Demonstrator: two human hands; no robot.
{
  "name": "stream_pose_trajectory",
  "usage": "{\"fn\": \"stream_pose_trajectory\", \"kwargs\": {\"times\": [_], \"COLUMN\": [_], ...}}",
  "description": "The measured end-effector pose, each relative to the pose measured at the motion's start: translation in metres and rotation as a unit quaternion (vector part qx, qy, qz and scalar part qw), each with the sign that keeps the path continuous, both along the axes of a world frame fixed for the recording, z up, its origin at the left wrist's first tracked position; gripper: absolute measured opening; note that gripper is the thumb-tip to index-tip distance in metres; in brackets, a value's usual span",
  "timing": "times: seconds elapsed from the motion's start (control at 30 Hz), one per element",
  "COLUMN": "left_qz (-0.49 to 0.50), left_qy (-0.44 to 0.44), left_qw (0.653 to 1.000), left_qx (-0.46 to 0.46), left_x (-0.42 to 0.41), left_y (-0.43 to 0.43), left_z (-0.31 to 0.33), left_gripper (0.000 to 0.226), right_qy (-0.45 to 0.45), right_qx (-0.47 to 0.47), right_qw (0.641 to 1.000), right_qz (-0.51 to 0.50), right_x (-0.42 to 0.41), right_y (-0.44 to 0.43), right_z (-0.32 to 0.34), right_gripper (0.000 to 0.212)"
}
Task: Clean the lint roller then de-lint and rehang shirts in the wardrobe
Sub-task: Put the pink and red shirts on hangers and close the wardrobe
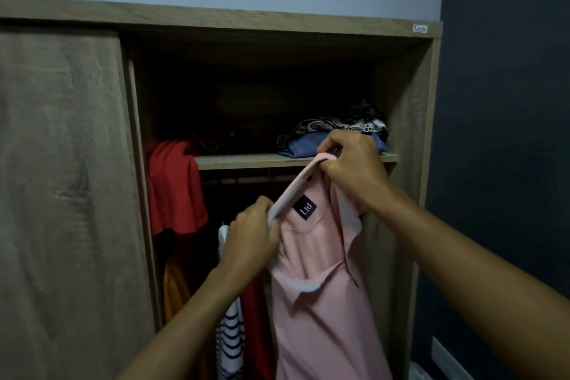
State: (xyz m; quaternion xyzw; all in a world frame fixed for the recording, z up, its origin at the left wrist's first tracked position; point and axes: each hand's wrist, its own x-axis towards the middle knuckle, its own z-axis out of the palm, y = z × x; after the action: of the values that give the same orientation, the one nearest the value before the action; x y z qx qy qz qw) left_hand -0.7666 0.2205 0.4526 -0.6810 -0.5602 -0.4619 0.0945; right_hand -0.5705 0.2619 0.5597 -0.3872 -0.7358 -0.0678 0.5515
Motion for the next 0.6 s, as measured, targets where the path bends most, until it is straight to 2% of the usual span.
{"fn": "stream_pose_trajectory", "kwargs": {"times": [0.07, 0.17, 0.3, 0.43, 0.53, 0.6], "left_qz": [0.022, 0.033, 0.011, -0.007, -0.004, 0.012], "left_qy": [-0.033, -0.036, -0.021, -0.011, 0.019, 0.047], "left_qw": [0.999, 0.999, 0.998, 0.994, 0.992, 0.990], "left_qx": [0.005, 0.019, 0.063, 0.109, 0.127, 0.131], "left_x": [-0.014, -0.028, -0.028, -0.025, -0.017, -0.017], "left_y": [0.004, 0.007, 0.004, -0.002, -0.008, -0.013], "left_z": [0.006, 0.012, 0.018, 0.034, 0.041, 0.039], "left_gripper": [0.013, 0.014, 0.014, 0.024, 0.024, 0.025], "right_qy": [0.021, 0.039, -0.010, -0.083, -0.106, -0.103], "right_qx": [-0.009, -0.044, -0.115, -0.103, -0.132, -0.153], "right_qw": [1.000, 0.998, 0.992, 0.991, 0.979, 0.975], "right_qz": [-0.008, -0.025, -0.048, 0.032, 0.112, 0.122], "right_x": [0.008, 0.018, 0.025, 0.009, -0.016, -0.024], "right_y": [0.003, 0.010, 0.022, 0.013, 0.004, 0.005], "right_z": [-0.009, -0.028, -0.051, -0.072, -0.096, -0.106], "right_gripper": [0.014, 0.014, 0.020, 0.040, 0.030, 0.023]}}
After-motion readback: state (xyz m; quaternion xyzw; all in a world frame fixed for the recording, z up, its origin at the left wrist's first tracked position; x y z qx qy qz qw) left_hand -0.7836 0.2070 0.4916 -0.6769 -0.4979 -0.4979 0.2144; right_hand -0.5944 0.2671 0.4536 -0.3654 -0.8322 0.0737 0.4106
